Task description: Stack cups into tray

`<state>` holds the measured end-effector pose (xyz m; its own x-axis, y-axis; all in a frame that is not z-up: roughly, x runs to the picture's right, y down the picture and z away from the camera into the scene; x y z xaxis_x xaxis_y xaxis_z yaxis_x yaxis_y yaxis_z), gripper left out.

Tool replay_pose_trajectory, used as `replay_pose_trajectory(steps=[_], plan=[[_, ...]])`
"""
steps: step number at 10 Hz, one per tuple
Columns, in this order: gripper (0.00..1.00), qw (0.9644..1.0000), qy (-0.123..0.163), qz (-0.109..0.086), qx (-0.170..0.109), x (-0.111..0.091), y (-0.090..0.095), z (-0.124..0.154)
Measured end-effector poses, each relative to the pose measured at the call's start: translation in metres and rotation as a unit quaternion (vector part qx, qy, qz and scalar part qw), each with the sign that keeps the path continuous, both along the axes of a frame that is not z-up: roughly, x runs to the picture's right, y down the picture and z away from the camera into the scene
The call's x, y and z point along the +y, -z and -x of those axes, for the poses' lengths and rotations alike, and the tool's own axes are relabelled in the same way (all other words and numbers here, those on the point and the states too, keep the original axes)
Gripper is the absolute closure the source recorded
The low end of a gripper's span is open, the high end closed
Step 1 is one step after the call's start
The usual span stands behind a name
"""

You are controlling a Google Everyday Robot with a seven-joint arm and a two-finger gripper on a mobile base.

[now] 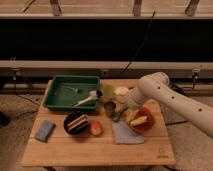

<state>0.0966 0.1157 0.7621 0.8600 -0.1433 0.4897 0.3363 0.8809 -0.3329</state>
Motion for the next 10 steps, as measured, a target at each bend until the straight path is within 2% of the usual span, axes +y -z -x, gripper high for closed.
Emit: replay_pose_trajectory(steps=[4,10], plan=[[0.20,0.9999,0.000,-0.016,-0.006,0.016,-0.004,0.012],[0.20,0.9997,-0.006,-0.020,-0.010,0.030,-0.009,0.017]])
